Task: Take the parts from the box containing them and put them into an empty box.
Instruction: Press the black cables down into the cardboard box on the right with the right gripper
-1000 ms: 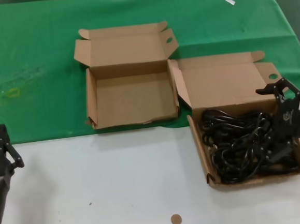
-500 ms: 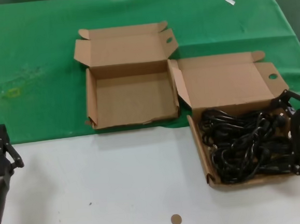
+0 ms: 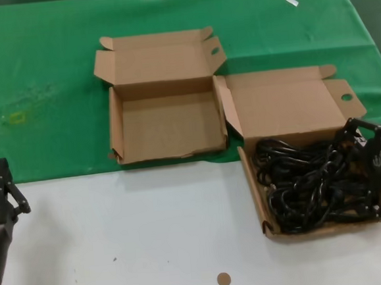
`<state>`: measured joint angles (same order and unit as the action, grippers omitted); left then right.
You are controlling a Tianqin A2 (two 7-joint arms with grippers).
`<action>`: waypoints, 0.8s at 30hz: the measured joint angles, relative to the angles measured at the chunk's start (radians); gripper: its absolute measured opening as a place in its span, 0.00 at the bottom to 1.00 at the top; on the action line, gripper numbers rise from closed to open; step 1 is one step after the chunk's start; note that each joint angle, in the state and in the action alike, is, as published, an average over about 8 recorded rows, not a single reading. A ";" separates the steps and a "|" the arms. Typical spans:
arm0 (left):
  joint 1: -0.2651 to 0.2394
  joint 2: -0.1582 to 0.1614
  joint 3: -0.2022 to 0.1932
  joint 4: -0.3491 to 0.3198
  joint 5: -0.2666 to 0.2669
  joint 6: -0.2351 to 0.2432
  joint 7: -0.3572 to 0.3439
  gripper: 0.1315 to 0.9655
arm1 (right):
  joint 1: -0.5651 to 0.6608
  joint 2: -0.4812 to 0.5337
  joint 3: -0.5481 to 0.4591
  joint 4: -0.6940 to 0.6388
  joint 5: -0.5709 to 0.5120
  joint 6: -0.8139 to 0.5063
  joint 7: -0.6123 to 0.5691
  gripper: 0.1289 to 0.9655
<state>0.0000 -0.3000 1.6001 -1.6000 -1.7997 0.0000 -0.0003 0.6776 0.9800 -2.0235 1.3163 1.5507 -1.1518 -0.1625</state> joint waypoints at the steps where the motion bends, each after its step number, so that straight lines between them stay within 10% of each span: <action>1: 0.000 0.000 0.000 0.000 0.000 0.000 0.000 0.01 | 0.008 -0.007 -0.003 -0.007 -0.010 -0.004 -0.005 0.97; 24: 0.000 0.000 0.000 0.000 0.000 0.000 0.000 0.01 | 0.100 -0.113 -0.046 -0.112 -0.138 -0.043 -0.054 0.63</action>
<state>0.0000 -0.3000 1.6000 -1.6000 -1.7997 0.0000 -0.0003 0.7780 0.8666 -2.0691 1.2044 1.4130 -1.1951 -0.2168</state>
